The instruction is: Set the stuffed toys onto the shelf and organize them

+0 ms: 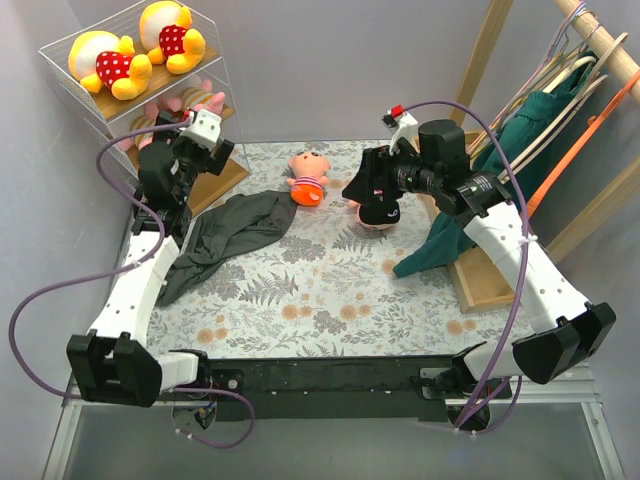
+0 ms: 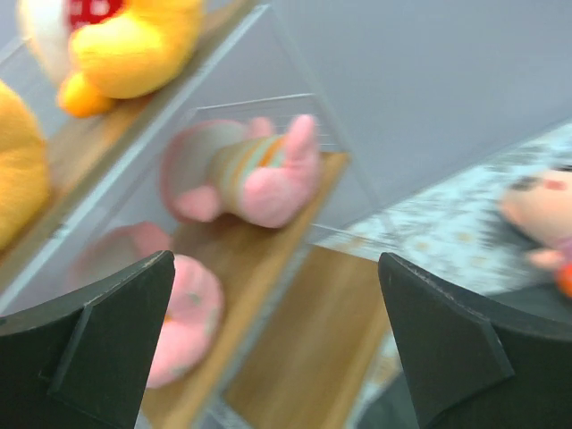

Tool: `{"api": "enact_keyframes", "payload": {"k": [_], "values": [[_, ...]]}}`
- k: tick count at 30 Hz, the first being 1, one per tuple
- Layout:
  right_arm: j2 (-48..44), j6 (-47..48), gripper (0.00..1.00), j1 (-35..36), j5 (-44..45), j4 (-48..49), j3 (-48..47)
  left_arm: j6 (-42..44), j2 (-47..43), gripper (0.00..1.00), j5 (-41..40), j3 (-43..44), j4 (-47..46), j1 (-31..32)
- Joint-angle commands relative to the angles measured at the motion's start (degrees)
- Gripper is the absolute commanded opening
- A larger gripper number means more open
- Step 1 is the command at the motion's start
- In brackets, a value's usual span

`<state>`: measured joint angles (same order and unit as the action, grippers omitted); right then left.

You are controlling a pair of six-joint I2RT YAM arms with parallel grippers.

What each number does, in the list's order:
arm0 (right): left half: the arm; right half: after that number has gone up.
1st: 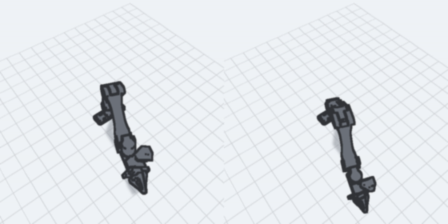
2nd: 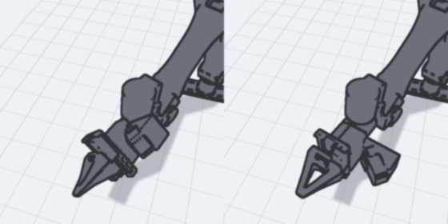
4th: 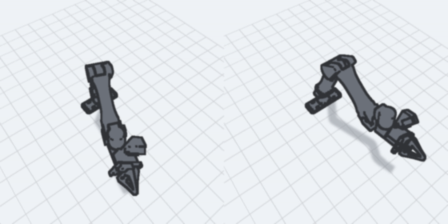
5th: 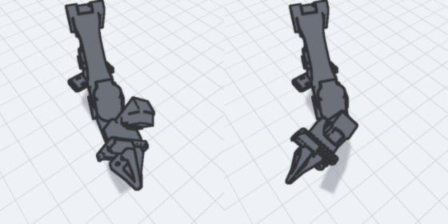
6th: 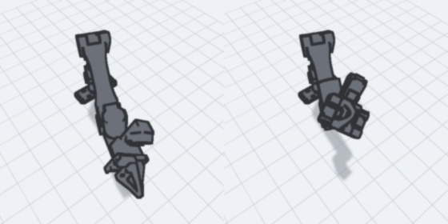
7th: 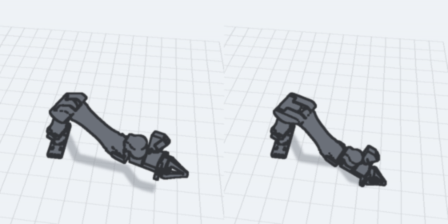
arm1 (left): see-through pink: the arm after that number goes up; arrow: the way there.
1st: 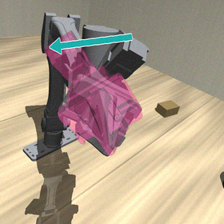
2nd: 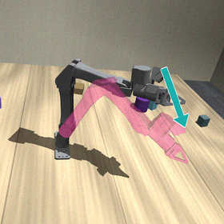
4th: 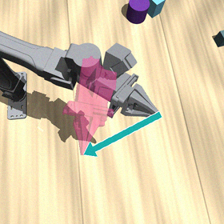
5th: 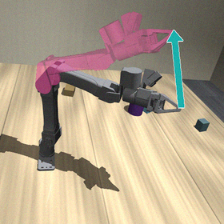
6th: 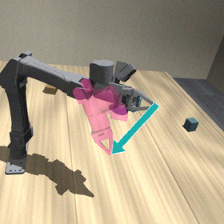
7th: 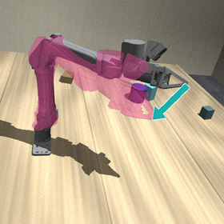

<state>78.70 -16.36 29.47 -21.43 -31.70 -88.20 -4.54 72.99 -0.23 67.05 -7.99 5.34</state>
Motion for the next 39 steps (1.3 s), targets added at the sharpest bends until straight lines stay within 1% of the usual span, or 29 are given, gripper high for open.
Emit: {"api": "enact_keyframes", "payload": {"k": [1, 2, 3, 5, 6, 7, 8, 9, 10, 11, 12, 14, 15, 16, 17, 19, 21, 23, 24, 25, 27, 28, 30, 33, 36, 39], "values": [[1.0, 0.3, 0.83, -0.1, 7.4, -0.3, -0.6, -13.5, -7.7, 0.98, 19.0, -3.8, 9.7, 0.3], [2.4, 0.4, 0.82, -0.1, 8.2, -0.5, -0.9, -15.0, -9.3, 0.98, 22.1, -4.7, 9.9, 0.4], [3.3, 0.4, 0.81, 0.0, 8.8, -0.7, -1.5, -17.2, -10.7, 0.98, 27.6, -7.3, 9.2, 0.4], [5.3, 0.5, 0.79, 0.1, 10.4, -0.6, -1.6, -23.4, -14.7, 0.98, 33.0, -9.7, 8.3, 0.5], [6.1, 0.5, 0.77, 0.4, 11.2, -0.3, -1.8, -25.7, -15.9, 0.98, 35.3, -12.2, 5.7, 0.5], [6.9, 0.1, 0.77, 0.7, 13.1, 0.0, -2.0, -28.2, -18.1, 0.98, 39.6, -13.9, 4.3, 0.5], [8.6, -0.1, 0.76, 0.9, 14.1, 0.1, -2.2, -35.2, -18.8, 0.98, 41.1, -15.4, 2.4, 0.5], [9.8, -0.3, 0.75, 1.9, 15.4, 0.5, -2.7, -38.8, -19.5, 0.98, 42.2, -16.9, 0.2, 0.7], [10.8, -0.5, 0.75, 2.3, 17.5, 1.2, -3.6, -43.8, -20.2, 0.98, 43.2, -20.5, -4.7, 1.0], [13.5, -0.7, 0.74, 2.9, 18.4, 1.3, -4.4, -50.2, -21.2, 0.98, 44.0, -22.1, -6.8, 1.1], [15.0, -1.0, 0.74, 3.8, 19.4, 1.4, -5.3, -53.0, -21.4, 0.98, 44.4, -23.9, -10.3, 1.1], [19.7, -1.0, 0.73, 4.4, 20.8, 1.7, -8.3, -56.1, -22.1, 0.98, 45.7, -27.7, -12.8, 1.2], [21.2, -0.8, 0.72, 4.9, 21.1, 1.9, -9.1, -58.4, -22.5, 0.98, 44.7, -29.2, -15.2, 1.2], [22.7, -0.4, 0.72, 4.9, 23.3, 2.0, -11.1, -60.8, -23.0, 0.98, 42.8, -30.5, -16.2, 1.4], [25.9, 0.2, 0.71, 4.9, 24.0, 1.8, -12.2, -62.6, -23.4, 0.98, 38.9, -32.0, -15.7, 1.4], [28.9, 3.2, 0.7, 4.9, 25.4, 2.1, -14.7, -63.6, -23.8, 0.98, 36.0, -32.6, -12.6, 1.8], [33.3, 3.8, 0.68, 4.9, 25.5, 3.0, -17.9, -62.5, -23.9, 0.98, 35.5, -33.6, -11.3, 2.1], [37.5, 2.5, 0.67, 4.9, 24.0, 3.1, -21.2, -59.7, -24.4, 0.98, 34.1, -33.3, -9.9, 3.5], [38.5, 1.6, 0.67, 5.0, 23.4, 4.9, -21.6, -58.3, -24.6, 0.98, 32.5, -32.8, -6.7, 4.0], [39.2, -0.8, 0.67, 5.0, 22.5, 6.4, -21.6, -56.0, -24.8, 0.98, 31.0, -32.2, -5.1, 4.8], [40.8, -3.0, 0.67, 5.0, 22.4, 10.1, -20.3, -53.9, -25.0, 0.98, 27.7, -31.4, -1.6, 5.5], [42.0, -4.5, 0.67, 5.0, 23.7, 12.8, -20.3, -52.4, -25.5, 0.98, 27.0, -31.0, -0.7, 6.1], [43.2, -5.3, 0.67, 5.0, 27.0, 15.2, -21.0, -51.9, -26.0, 0.98, 24.6, -31.1, 0.6, 7.1], [45.9, -6.2, 0.7, 4.9, 31.3, 16.7, -22.5, -51.5, -27.0, 0.98, 23.4, -31.1, 1.4, 7.9], [48.1, -8.2, 0.72, 4.1, 30.8, 19.2, -22.9, -50.6, -27.5, 0.98, 23.3, -31.0, 1.9, 8.7], [49.5, -10.4, 0.71, 3.3, 30.7, 21.6, -22.5, -50.4, -27.7, 0.98, 22.8, -31.0, 2.0, 9.2]]}}
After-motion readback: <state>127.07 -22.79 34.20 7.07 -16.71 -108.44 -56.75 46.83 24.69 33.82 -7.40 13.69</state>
